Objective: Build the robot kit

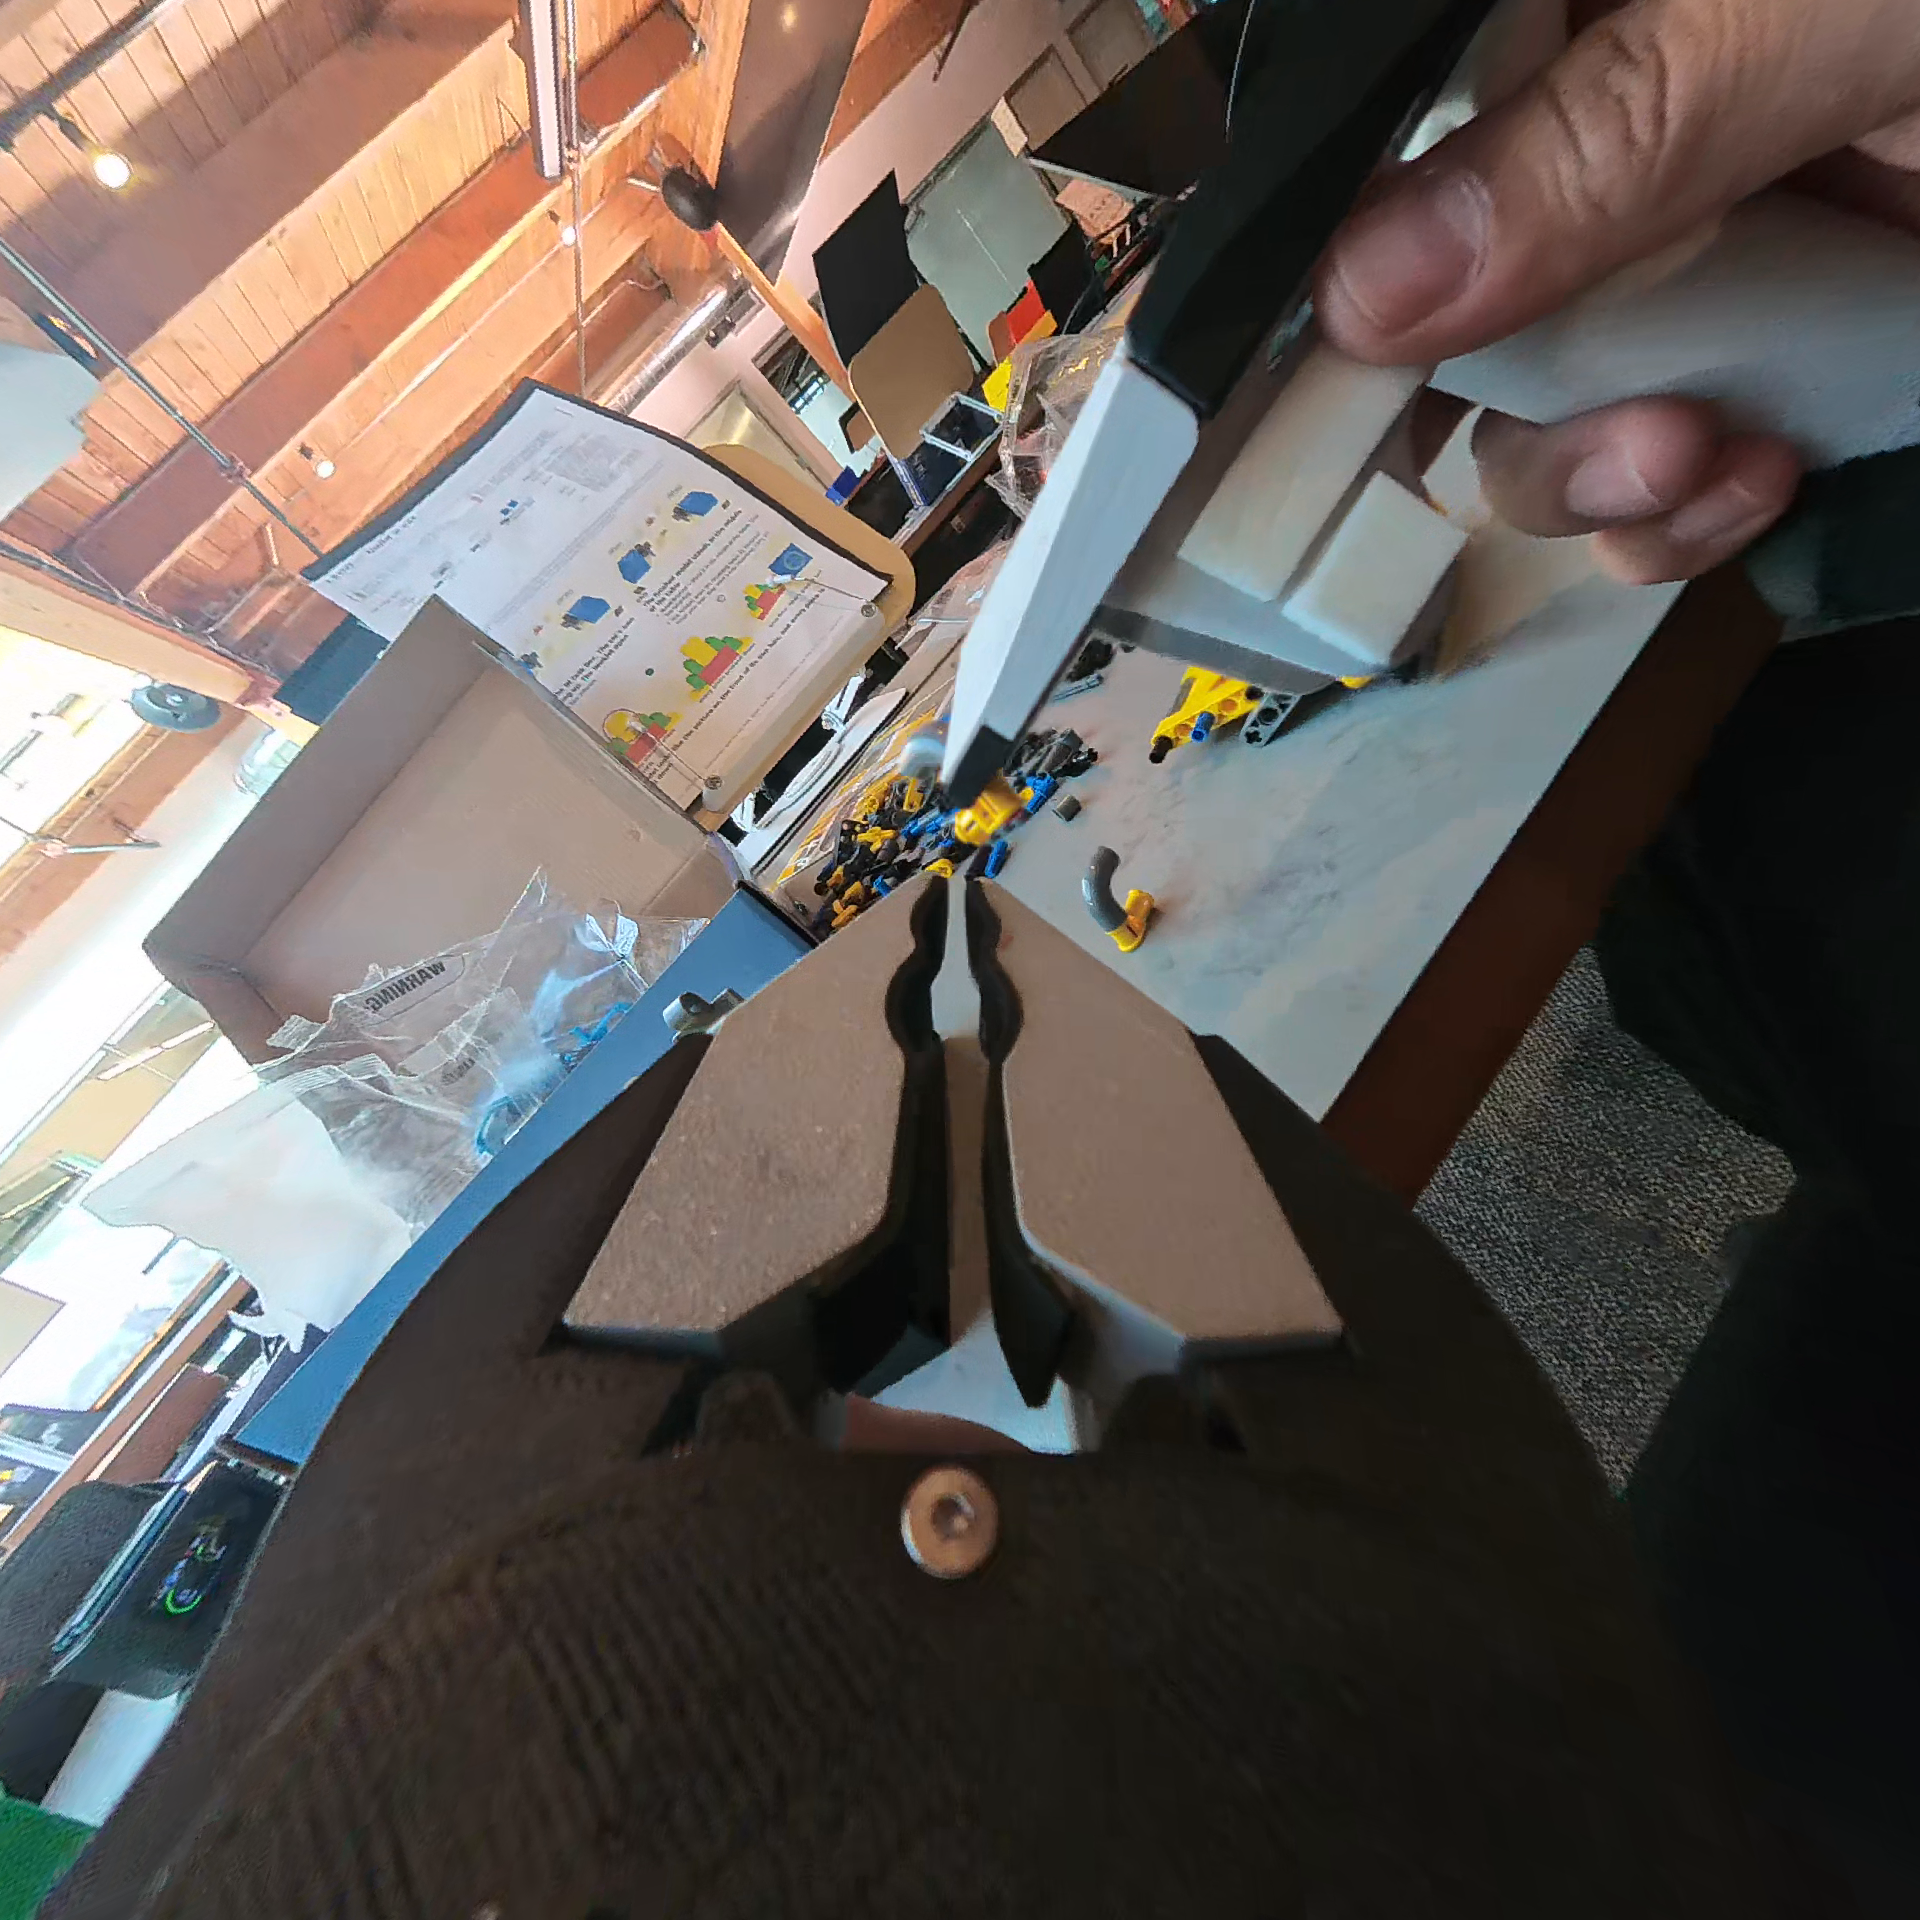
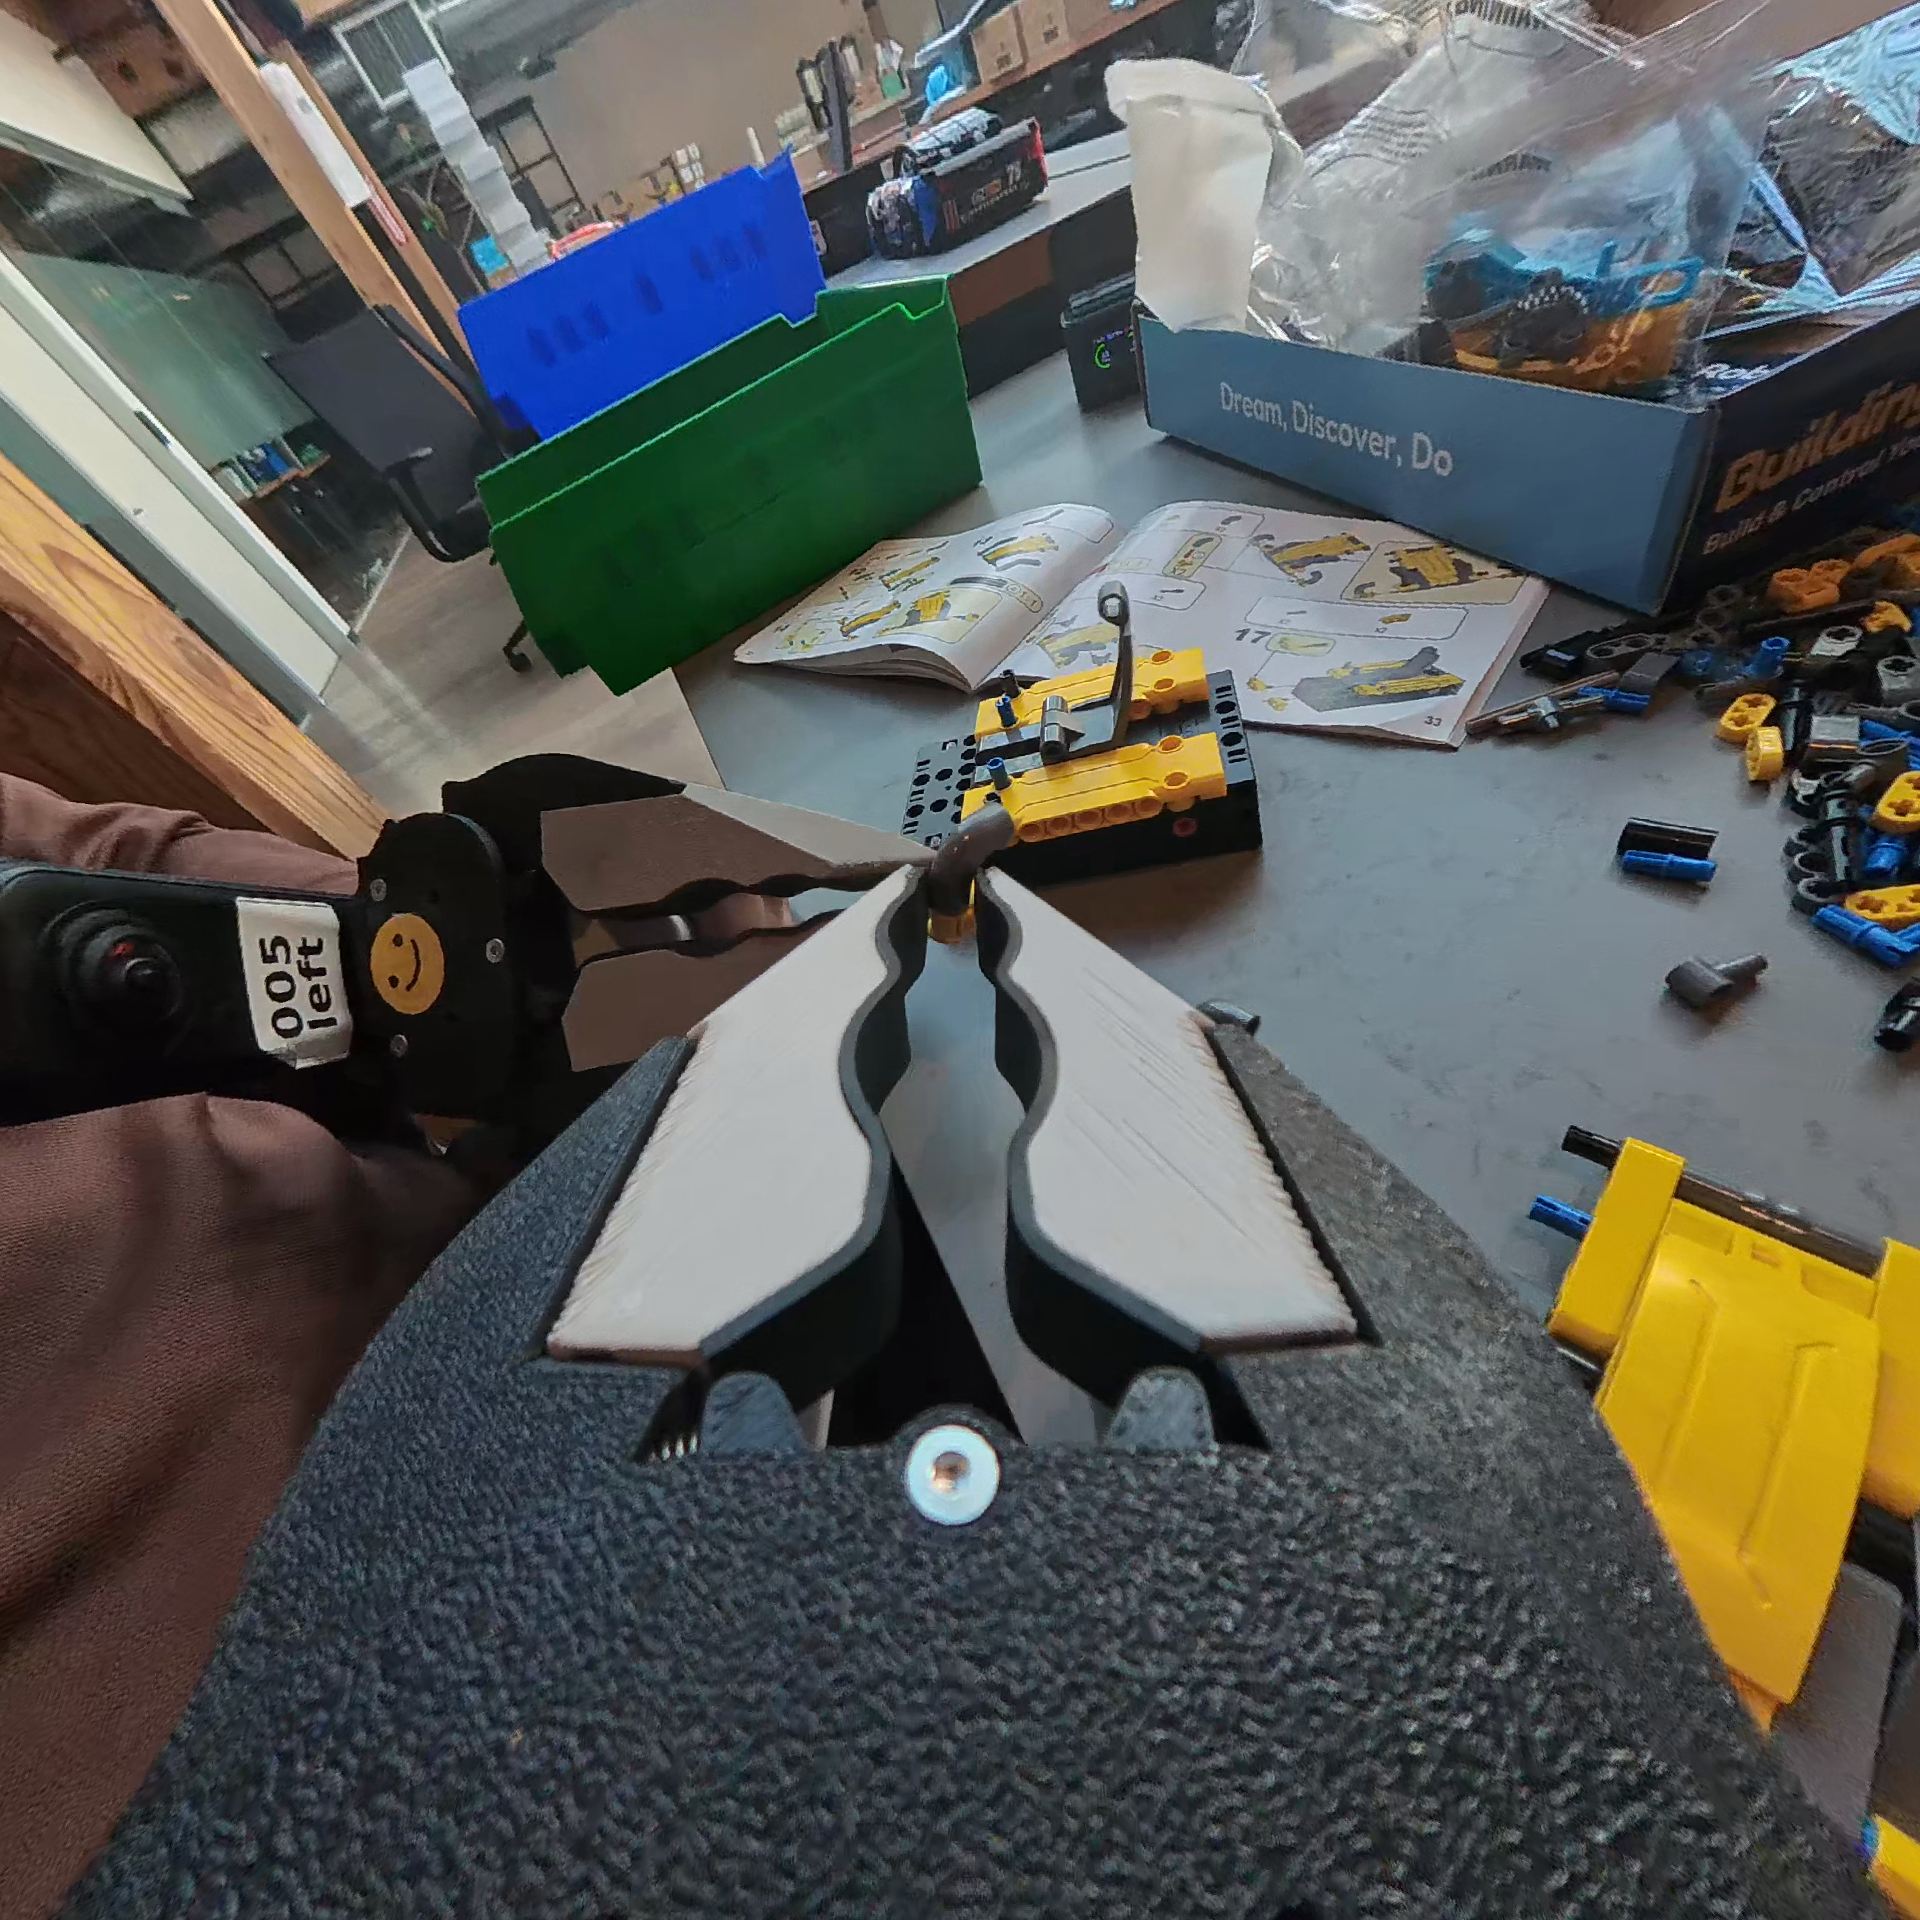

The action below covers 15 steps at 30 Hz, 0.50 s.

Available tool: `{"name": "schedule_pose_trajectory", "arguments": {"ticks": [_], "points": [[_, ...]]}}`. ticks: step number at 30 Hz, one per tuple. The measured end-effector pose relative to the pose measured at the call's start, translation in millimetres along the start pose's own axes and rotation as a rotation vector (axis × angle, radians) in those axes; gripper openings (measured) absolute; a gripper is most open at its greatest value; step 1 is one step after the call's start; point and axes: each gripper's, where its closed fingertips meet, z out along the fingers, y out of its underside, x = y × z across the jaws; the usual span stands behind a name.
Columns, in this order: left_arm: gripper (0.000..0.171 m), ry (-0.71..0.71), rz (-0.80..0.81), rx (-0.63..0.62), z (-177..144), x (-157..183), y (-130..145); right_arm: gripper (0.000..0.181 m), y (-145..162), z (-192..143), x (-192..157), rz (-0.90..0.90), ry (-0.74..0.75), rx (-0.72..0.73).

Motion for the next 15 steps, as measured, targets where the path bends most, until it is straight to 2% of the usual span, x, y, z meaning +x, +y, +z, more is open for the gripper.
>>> {"name": "schedule_pose_trajectory", "arguments": {"ticks": [11, 15], "points": [[0.0, 0.048, -0.045, 0.001, -0.3, 3.1, 0.3, 0.009, -31.9, -28.8, 20.9, -0.032, 0.12, 0.171], [0.0, 0.06, -0.041, -0.009, 0.2, 5.0, 1.4, 0.009, -35.5, -42.0, 27.5, -0.043, 0.148, 0.179]]}}
